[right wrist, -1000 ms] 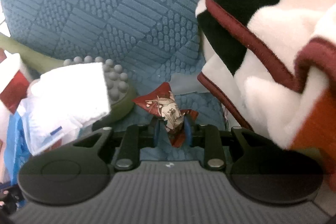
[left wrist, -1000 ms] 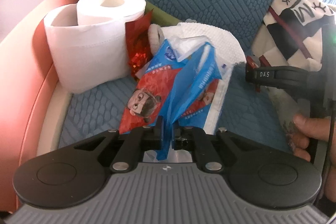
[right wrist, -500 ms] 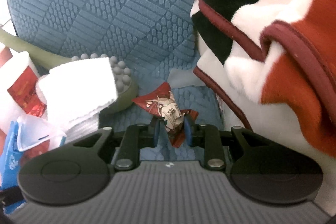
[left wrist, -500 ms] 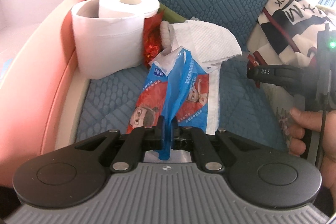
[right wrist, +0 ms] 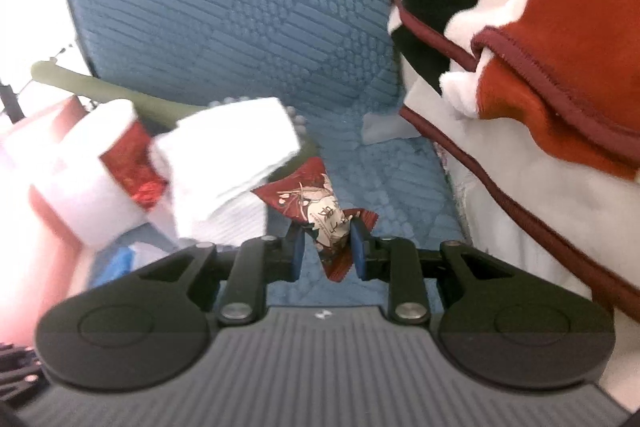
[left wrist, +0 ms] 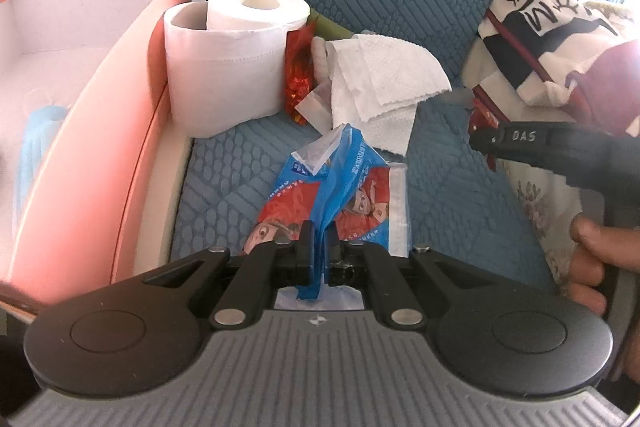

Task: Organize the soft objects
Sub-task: 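Close the right gripper on the red candy wrapper while the left holds the tissue pack, then lift the tissue pack with the left gripper while the right lifts the red wrapper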

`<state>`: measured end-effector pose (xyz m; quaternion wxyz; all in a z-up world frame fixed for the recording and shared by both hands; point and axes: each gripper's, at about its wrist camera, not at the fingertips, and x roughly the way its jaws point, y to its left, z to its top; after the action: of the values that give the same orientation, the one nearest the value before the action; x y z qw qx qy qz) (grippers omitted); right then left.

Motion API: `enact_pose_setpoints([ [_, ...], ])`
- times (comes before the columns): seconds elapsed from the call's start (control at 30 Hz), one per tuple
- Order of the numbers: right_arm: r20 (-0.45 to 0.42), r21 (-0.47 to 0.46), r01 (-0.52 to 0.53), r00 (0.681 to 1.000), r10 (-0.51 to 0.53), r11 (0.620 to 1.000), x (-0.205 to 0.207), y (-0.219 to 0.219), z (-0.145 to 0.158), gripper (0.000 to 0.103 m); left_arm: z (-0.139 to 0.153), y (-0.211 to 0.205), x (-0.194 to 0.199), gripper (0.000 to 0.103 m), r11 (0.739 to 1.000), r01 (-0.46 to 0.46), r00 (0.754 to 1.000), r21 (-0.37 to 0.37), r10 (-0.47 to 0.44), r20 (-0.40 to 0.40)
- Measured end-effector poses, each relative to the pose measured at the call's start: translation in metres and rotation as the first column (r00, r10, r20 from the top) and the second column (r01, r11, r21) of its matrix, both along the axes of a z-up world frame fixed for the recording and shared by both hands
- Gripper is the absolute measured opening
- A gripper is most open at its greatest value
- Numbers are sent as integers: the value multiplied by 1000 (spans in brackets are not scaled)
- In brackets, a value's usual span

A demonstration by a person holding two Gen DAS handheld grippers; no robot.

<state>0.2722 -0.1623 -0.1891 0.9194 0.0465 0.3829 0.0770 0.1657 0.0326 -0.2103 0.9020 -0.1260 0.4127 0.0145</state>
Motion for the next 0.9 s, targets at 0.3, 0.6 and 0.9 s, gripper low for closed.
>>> enact_pose_setpoints([
  [0.3,12,90,-40,999,39,995,-44,0,13,29,2,1,-15,5,1000,4,1000,11,-4,1],
  [0.6,11,132,-43,999,42,990,-79,5,16,29,3,1,-32,5,999,34,999,33,-33,-11],
  [0.9,-4,117,-16,1000,16,993,-102,8,9,29,-9,3,-29,20,999,37,999,-27,-37,-1],
])
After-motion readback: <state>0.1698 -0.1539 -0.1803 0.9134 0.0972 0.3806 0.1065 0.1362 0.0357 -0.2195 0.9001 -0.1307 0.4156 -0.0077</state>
